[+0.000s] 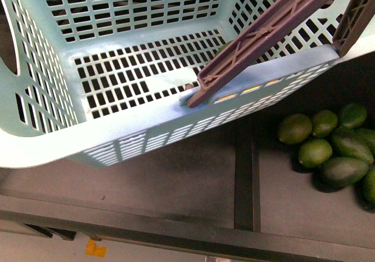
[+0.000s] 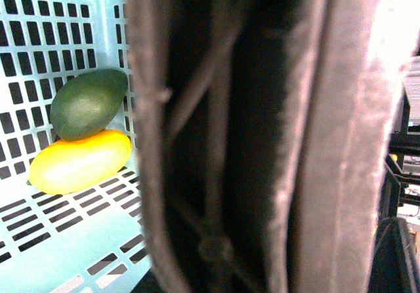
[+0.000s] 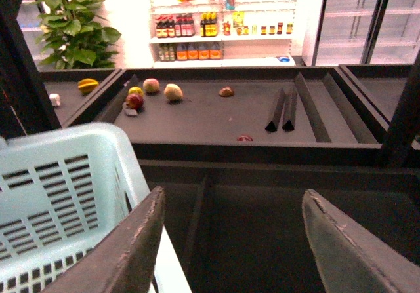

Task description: Pick mango and avocado into basket

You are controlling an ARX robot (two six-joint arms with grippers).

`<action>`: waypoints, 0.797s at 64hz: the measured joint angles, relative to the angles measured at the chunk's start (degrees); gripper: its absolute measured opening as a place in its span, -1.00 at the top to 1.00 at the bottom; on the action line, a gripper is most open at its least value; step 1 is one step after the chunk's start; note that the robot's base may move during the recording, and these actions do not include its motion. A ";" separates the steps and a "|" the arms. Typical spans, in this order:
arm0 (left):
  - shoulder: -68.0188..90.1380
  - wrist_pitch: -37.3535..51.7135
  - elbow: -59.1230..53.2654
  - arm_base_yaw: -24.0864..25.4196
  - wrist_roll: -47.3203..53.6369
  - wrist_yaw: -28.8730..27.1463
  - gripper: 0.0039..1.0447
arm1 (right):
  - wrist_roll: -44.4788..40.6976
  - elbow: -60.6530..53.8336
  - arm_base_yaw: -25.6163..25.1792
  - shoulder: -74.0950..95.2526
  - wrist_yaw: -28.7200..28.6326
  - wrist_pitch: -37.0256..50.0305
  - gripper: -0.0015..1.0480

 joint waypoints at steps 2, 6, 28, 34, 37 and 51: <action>-0.02 0.00 0.00 -0.04 0.04 0.00 0.74 | -0.20 -1.88 -0.35 -0.90 -0.61 0.44 0.02; 0.00 0.00 0.00 -0.22 0.02 0.28 0.74 | -0.61 -5.40 -1.14 -2.38 -1.68 1.14 0.22; 0.00 0.00 0.00 -0.20 -0.11 0.02 0.74 | -1.09 -17.75 -4.90 -13.09 -5.16 2.49 0.96; -0.02 0.00 0.00 -0.20 -0.13 0.09 0.74 | -1.11 -19.82 -5.53 -15.72 -5.99 1.95 0.96; -0.02 0.00 0.00 -0.20 -0.11 0.17 0.74 | -1.11 -21.00 -5.88 -17.40 -6.40 1.44 0.96; -0.02 0.00 0.00 -0.15 -0.11 0.17 0.74 | -1.11 -24.79 -10.14 -24.24 -10.38 -1.77 0.96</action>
